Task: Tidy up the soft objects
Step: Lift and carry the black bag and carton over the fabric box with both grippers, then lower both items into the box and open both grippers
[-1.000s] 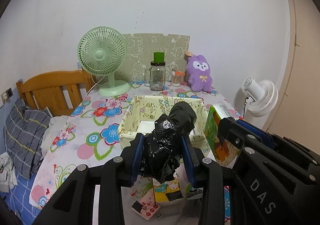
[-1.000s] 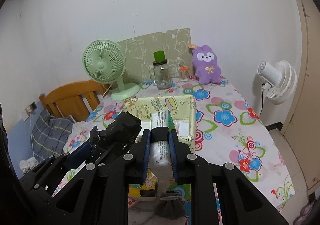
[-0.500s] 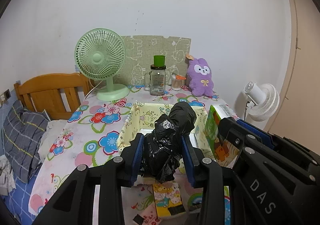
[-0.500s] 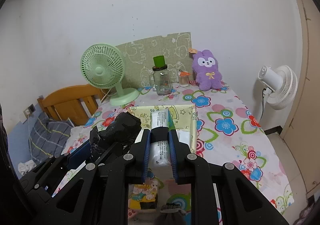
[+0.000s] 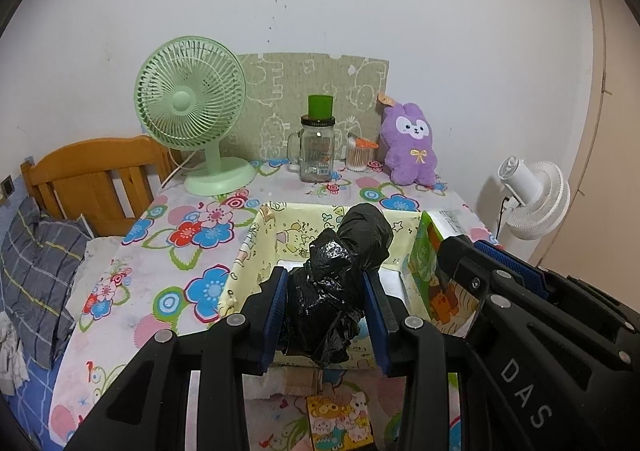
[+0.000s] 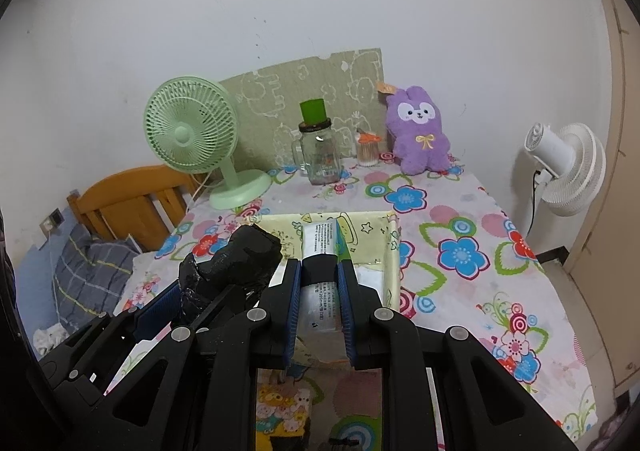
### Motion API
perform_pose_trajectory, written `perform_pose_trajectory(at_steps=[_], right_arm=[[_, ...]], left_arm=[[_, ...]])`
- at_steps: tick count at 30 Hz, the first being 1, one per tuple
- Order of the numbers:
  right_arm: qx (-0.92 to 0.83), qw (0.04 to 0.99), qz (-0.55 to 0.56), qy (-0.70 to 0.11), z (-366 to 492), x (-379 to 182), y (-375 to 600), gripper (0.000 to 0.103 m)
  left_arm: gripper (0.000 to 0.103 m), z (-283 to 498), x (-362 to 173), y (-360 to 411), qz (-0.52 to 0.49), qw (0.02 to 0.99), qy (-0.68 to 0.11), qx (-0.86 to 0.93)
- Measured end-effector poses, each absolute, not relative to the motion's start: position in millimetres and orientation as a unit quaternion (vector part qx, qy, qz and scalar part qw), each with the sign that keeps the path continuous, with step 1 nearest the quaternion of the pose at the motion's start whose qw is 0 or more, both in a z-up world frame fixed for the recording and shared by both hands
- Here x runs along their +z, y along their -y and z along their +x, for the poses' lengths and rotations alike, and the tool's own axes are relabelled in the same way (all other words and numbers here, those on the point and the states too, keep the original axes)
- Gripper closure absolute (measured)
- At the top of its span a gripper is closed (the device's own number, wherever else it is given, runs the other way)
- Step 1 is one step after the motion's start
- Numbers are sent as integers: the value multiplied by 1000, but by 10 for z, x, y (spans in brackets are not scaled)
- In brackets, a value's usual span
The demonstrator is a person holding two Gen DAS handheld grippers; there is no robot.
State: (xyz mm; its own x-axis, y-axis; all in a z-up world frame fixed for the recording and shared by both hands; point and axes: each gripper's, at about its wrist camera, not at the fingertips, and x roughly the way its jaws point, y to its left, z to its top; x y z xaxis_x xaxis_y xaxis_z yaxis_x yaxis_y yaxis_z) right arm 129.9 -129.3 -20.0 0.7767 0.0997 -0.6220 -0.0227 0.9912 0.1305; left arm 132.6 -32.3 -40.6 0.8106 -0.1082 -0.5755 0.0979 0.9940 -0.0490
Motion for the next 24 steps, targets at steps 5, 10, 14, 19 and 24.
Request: perform_pose_trajectory(at_steps=[5,10,14,19,24], right_arm=[[27,935,62,-347,1442,-318,1350,81],[27,931,67,-357,1554,-424,1410,81],[27,932,68,-356,1636,-453,1433,81],[25,933,68,-354,1717,-486,1450,81],[25,930,69,-359,1834,-547,1465,81]], left_arm=[[65,1467,-512,367,-7,947,-318,-55],[65,1575,-609,397,-10,943,-329,-56],[65,1657,-628,415,-8,943,-330,-52],[63,1760,-665,432,-7,941,-335,-47],[50,1849,-721,433,-7,937,-346,-46]])
